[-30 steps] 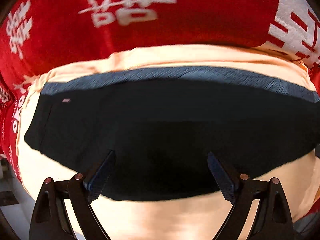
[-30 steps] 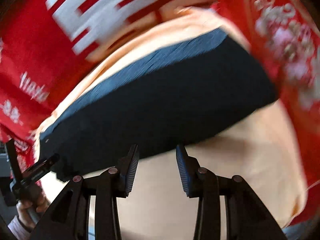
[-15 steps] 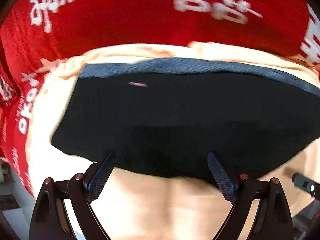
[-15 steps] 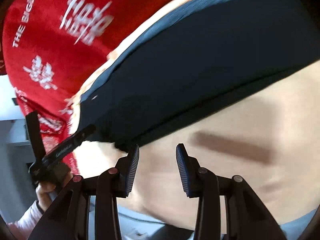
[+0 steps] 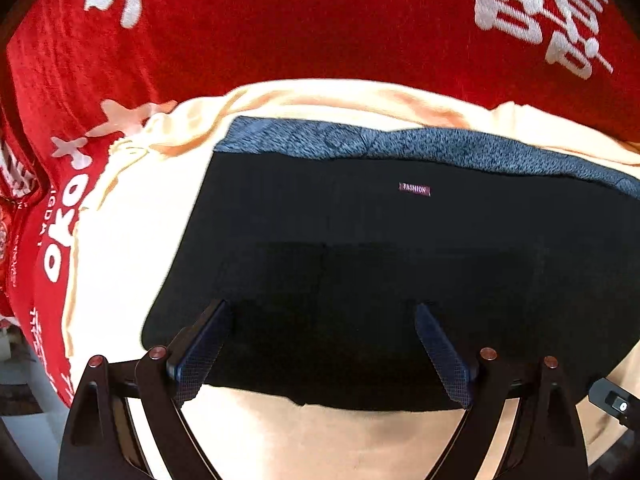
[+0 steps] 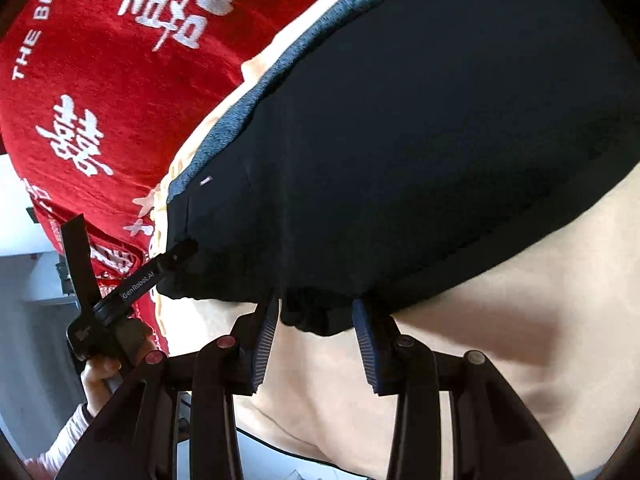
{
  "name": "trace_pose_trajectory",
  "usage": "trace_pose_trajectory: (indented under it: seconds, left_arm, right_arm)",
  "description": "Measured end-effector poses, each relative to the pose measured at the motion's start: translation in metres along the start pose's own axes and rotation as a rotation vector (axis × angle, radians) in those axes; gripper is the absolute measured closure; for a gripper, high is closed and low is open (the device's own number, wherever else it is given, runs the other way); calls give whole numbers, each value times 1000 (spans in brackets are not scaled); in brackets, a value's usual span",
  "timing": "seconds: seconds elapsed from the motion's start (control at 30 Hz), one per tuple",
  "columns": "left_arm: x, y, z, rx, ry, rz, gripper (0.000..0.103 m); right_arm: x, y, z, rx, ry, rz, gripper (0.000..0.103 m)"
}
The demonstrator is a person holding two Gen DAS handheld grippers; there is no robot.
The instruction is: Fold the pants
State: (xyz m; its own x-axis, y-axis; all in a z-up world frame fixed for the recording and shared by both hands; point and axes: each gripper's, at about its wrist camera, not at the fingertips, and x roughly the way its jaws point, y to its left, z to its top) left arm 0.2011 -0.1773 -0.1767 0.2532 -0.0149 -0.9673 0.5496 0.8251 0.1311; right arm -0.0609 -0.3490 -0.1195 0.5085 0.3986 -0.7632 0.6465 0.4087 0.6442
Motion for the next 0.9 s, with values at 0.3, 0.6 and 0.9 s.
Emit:
trace_pose_trajectory:
  seconds: [0.3, 0.6, 0.9]
  left_arm:
    - [3, 1, 9, 52, -17, 12, 9]
    - [13, 19, -18, 133, -49, 35, 9]
    - [-16, -8, -18, 136, -66, 38, 9]
  right_arm:
    - [0, 19, 18, 2, -1, 8, 94]
    - [2, 4, -19, -14, -6, -108, 96]
    - [-52, -12, -7, -11, -23, -136, 77]
